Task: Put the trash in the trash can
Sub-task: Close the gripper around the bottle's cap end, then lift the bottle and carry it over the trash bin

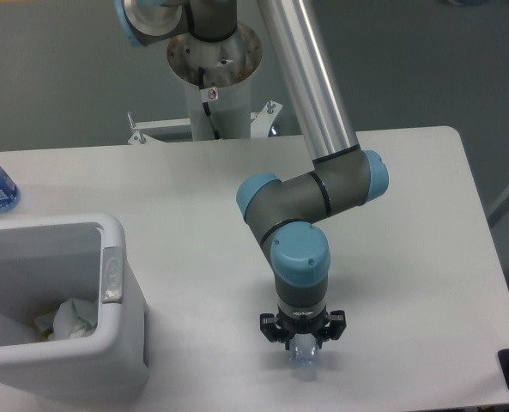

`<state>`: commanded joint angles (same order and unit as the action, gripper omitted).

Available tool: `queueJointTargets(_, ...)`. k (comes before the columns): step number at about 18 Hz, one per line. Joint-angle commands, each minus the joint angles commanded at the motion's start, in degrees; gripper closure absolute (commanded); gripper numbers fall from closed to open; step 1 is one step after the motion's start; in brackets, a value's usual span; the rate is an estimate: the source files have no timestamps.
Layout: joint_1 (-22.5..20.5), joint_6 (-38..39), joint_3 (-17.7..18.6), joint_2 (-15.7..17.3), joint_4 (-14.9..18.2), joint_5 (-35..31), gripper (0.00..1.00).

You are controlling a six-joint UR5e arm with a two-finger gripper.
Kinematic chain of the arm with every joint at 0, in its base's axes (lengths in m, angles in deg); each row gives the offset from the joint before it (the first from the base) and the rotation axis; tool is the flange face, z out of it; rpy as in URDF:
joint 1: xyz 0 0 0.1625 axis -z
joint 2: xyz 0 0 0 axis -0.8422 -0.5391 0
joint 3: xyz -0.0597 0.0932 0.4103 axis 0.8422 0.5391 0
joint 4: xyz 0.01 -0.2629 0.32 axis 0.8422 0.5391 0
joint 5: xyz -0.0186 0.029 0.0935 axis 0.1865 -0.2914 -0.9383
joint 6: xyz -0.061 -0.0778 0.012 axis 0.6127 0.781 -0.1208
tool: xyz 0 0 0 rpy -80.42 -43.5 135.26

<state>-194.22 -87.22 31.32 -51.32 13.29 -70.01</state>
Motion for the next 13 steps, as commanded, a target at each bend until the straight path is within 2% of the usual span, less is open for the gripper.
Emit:
queueJointTargets(3, -0.44, 0.78, -3.24, 2.38, -0.09, 0.96, 0.42)
queueJointTargets(7, -2.81, 7.10, -10.53, 3.79, -0.09, 10.62, 0.43)
queueJointTargets(13, -4.92, 15.89, -18.44, 6.07, -0.61, 18.62, 0.45)
